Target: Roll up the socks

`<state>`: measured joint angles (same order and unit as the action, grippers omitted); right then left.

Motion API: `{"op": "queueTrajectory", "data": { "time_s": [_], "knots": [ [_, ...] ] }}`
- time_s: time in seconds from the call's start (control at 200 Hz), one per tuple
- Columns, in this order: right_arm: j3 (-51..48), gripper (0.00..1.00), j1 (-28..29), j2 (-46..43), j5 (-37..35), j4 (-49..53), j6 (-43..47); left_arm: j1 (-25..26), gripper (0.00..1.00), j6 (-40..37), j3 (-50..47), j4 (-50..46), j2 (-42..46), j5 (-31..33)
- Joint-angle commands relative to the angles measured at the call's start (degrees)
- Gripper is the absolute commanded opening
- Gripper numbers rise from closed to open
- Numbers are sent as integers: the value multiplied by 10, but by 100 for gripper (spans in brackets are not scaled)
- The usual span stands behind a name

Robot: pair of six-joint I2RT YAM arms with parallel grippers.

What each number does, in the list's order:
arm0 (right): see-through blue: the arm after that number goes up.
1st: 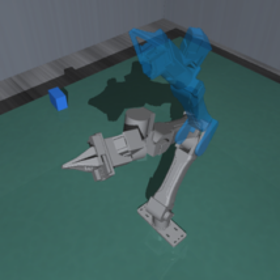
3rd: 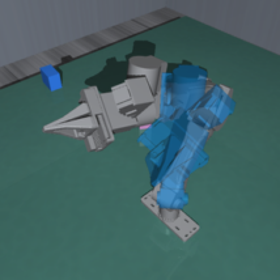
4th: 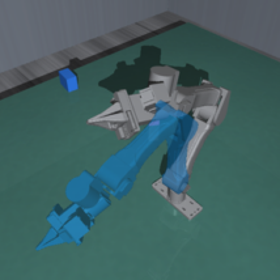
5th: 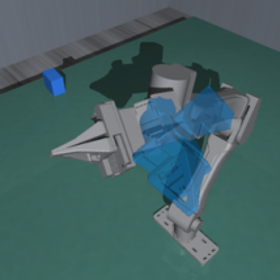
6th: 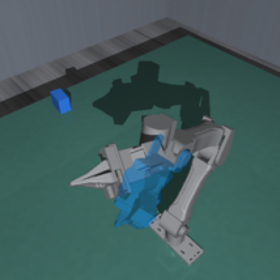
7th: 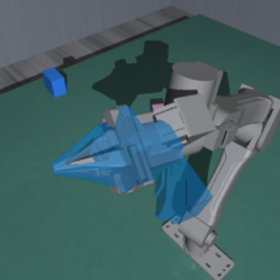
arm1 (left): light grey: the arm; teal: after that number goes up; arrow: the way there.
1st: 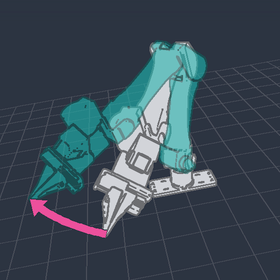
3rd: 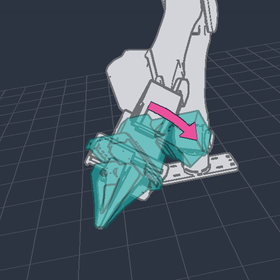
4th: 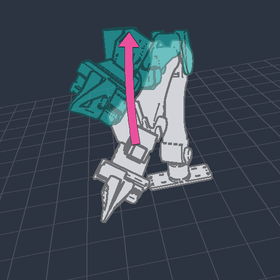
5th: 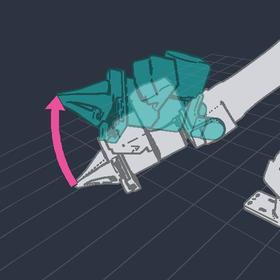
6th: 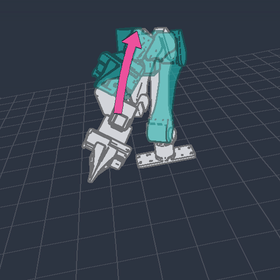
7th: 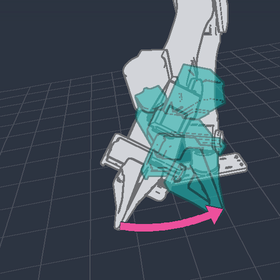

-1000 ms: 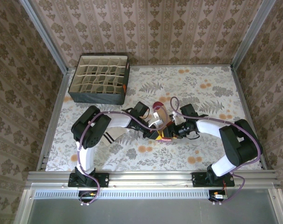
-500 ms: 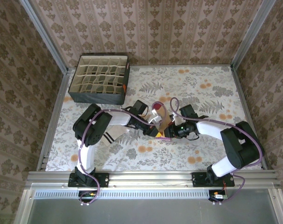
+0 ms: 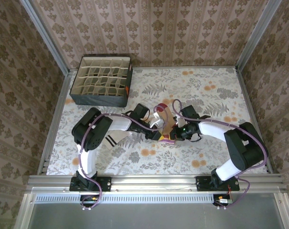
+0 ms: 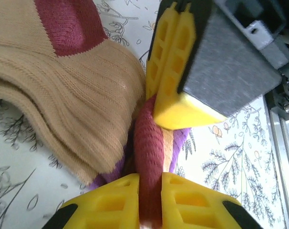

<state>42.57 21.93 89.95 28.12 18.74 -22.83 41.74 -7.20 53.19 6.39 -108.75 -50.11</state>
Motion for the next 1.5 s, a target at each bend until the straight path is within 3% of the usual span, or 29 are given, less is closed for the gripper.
{"op": "queueTrajectory", "data": {
  "time_s": [0.0,0.14,0.27,0.48,1.095,1.2,1.34,1.42,1.495],
  "knots": [
    [2,0,-4,36,-98,96,-7,-8,16,-56,-42,40,67,30],
    [19,0,-5,53,-104,117,1,16,22,-154,-82,57,138,90],
    [33,0,-6,68,-95,148,12,80,30,-291,-117,70,185,214],
    [55,0,-5,88,-84,171,28,146,32,-423,-103,63,169,317],
    [72,0,-10,118,-37,184,55,154,40,-480,-20,-10,50,367],
    [77,0,-19,116,0,185,60,155,34,-484,-13,-34,40,371],
    [89,3,-30,110,39,191,65,156,12,-484,15,-105,27,379],
    [91,14,-34,94,44,187,65,157,0,-479,27,-141,26,374],
    [85,31,-41,62,33,170,52,156,0,-464,40,-173,27,361]
  ]
}}
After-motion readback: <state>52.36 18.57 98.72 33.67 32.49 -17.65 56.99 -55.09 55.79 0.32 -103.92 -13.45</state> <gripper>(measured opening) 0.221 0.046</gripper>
